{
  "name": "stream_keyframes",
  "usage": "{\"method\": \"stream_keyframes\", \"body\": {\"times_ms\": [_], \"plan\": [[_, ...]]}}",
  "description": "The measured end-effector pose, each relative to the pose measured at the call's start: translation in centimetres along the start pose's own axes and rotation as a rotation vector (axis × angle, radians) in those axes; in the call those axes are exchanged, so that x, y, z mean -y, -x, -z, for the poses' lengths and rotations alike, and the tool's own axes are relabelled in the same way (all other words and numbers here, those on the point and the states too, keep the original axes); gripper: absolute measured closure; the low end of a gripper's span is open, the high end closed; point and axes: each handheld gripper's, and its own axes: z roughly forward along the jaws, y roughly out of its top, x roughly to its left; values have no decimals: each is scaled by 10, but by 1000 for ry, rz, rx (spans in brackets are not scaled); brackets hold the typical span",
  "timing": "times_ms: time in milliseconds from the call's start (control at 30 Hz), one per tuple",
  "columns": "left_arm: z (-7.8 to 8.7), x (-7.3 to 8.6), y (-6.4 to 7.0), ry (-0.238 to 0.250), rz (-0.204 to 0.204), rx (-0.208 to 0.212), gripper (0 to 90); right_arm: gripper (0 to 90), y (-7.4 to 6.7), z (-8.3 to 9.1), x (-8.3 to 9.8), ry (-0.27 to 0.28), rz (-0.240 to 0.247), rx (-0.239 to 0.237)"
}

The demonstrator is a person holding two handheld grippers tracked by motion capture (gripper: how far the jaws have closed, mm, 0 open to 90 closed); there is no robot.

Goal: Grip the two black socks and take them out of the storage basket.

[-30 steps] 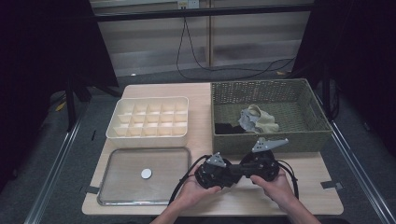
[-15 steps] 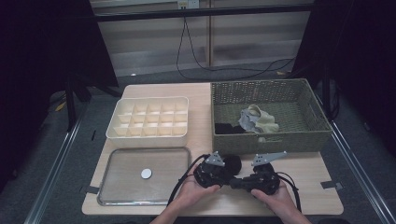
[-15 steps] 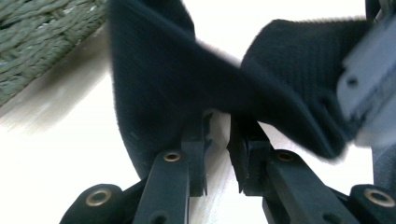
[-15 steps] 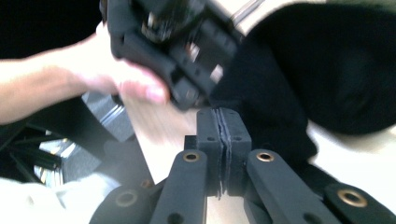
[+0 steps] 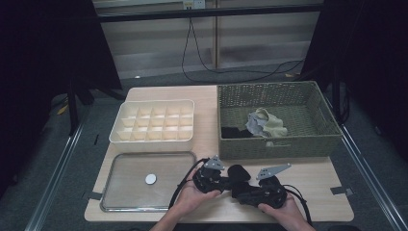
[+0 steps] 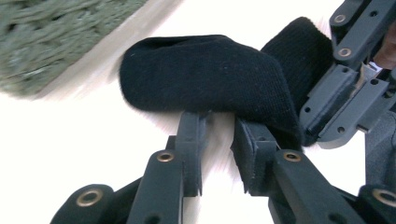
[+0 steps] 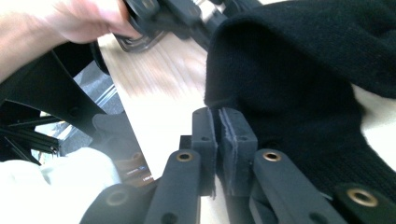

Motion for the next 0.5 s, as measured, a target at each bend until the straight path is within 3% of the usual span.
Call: {"method": "stream_keyframes", "body": {"times_ms": [267,500], "plan": [[24,2,-6,66,18,-21,697,761,2,7,0,26,-5,10],[24,-6,-4,89,9,0,692,763,7,10,1,19,4,42]]}}
